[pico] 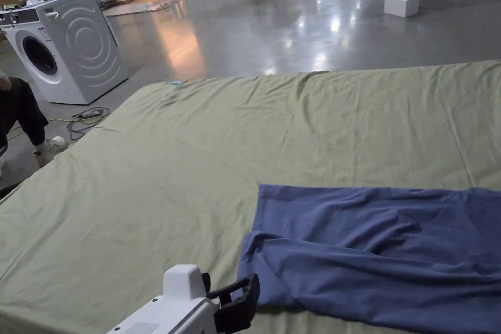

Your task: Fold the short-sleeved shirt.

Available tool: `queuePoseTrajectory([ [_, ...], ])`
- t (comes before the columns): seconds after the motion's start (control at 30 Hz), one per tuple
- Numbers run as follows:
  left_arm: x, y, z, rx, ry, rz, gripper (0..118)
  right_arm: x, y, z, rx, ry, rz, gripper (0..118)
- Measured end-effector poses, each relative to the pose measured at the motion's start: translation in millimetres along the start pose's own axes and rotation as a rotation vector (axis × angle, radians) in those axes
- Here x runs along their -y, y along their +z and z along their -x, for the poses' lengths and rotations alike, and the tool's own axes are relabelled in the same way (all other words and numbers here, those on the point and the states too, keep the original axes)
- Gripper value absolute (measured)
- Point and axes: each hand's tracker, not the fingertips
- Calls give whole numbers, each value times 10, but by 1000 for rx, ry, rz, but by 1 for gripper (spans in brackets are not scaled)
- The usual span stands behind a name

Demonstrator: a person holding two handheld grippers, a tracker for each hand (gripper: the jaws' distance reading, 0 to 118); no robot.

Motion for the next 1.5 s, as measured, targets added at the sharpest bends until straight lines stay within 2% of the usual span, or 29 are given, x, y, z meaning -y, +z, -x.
queuePoseTrajectory([
  [0.1,82,-527,156,14,21,117,85,49,-77,-39,-2,24,29,0],
  [0.13,122,-701,201,2,24,144,79,74,-100,-52,0,20,39,0],
  [0.17,145,-828,212,-36,17,177,69,97,-120,-68,2,14,51,0],
  [0.23,170,-1008,195,-34,22,212,38,272,-127,-232,15,-3,74,0],
  [0.3,209,-1079,111,-39,4,224,33,345,-124,-291,42,-7,95,0],
  [0.33,229,-1096,56,-98,-63,237,26,249,-208,-163,46,-2,110,0],
  [0.37,228,-1087,-24,-104,-111,240,26,274,-218,-175,54,-4,120,0],
  [0.47,201,-1107,-109,-114,-107,250,16,278,-243,-199,75,-9,149,0],
  [0.6,288,-1211,-215,-138,-235,293,14,352,-379,-366,126,-13,209,2],
  [0.67,241,-1197,-230,-135,-244,299,14,494,-606,-514,149,-23,270,19],
  [0.73,219,-1203,-199,-127,-237,310,14,739,-903,-774,207,-13,385,48],
  [0.77,206,-1217,-181,-122,-236,315,14,810,-1051,-818,240,-27,443,52],
  [0.8,180,-1220,-171,-117,-224,324,14,888,-1172,-861,249,-76,445,51],
  [0.83,155,-1227,-160,-113,-206,336,14,952,-1272,-889,218,-107,430,52],
  [0.87,142,-1233,-154,-114,-189,340,14,1008,-1365,-963,193,-101,431,52],
  [0.9,137,-1240,-154,-114,-189,341,14,1045,-1459,-993,213,-99,432,52],
  [0.93,147,-1233,-158,-112,-195,341,14,1076,-1539,-1004,262,-78,441,52],
  [1.03,185,-1173,-204,-102,-225,319,14,1172,-1682,-1058,318,-1,449,52],
  [1.1,203,-1148,-203,-99,-224,303,14,1190,-1730,-1036,321,-7,439,50],
  [1.17,205,-1125,-212,-96,-206,292,14,1200,-1757,-973,346,28,435,45],
  [1.2,203,-1117,-218,-97,-202,289,14,1211,-1763,-946,351,62,447,36],
  [1.23,206,-1100,-230,-98,-199,286,14,1214,-1753,-920,349,102,449,15],
  [1.3,198,-1073,-248,-106,-185,278,14,1190,-1747,-891,279,107,450,12],
  [1.37,117,-1028,-265,-113,-160,288,13,1166,-1762,-890,296,162,469,11],
  [1.5,3,-776,-90,-83,-56,168,10,976,-1573,-890,292,87,409,9],
])
